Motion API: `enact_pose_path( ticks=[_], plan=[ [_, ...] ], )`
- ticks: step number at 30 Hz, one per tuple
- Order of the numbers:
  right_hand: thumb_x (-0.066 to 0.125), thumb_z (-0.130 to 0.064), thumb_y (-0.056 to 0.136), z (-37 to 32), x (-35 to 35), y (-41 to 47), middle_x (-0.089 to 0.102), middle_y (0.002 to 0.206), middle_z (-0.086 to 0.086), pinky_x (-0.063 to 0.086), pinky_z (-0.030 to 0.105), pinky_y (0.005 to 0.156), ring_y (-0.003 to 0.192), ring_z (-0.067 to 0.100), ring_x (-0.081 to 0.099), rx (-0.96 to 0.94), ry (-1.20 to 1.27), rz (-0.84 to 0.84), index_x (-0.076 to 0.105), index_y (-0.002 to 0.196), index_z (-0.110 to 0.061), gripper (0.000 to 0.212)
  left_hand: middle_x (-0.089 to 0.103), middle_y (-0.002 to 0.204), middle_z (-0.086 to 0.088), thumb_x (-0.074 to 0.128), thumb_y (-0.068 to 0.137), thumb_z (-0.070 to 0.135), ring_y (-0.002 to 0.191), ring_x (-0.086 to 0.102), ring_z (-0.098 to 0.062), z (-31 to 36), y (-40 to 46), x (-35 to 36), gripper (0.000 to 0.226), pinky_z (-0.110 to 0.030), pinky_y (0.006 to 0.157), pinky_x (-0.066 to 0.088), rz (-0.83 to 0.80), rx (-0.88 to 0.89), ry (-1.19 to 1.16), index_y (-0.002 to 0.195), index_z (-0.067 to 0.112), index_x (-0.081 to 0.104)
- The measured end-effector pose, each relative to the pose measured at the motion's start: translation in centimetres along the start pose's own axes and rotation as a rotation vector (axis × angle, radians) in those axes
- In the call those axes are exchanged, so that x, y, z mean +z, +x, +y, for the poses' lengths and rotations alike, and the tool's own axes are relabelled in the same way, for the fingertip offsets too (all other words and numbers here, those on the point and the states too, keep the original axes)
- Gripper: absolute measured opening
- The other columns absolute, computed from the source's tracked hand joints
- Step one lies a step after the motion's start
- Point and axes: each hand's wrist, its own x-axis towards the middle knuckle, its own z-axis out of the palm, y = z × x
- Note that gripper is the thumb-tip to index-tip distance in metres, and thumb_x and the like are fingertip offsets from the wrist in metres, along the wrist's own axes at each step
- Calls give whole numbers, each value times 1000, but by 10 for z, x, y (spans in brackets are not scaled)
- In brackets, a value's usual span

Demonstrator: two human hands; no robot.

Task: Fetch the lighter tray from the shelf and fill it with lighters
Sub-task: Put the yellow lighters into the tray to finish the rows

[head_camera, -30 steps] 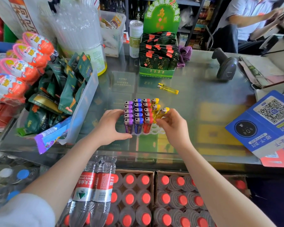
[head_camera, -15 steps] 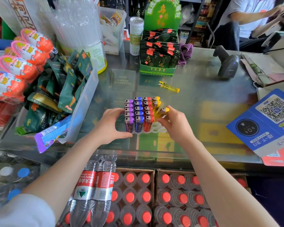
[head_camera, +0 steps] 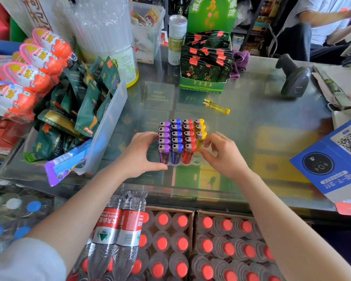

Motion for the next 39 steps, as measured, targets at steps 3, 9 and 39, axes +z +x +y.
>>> enact_pose_path(
  ticks=[3,9,39],
  plan=[
    [42,-9,72,12,-10,13,60,82,5,38,25,63,70,19,52,101,80,185,61,85,-6,23,45,127,9,78,62,37,115,28,-6,-2,0,1,70,-30,92,29,6,-11,-5,123,25,45],
    [37,-4,91,30,-5,66,50,134,13,38,41,92,117,36,40,244,-301,239,48,126,-8,37,40,123,16,71,54,52,114,27,-3,-3,0,1,78,-28,92,27,-4,-31,-26,124,28,44],
    [66,4,77,-26,10,-25,62,75,-1,47,16,63,62,6,55,265,671,267,56,80,-25,30,49,122,10,77,63,35,118,35,-11,3,-5,2,69,-31,92,31,56,5,-37,123,28,45]
  ],
)
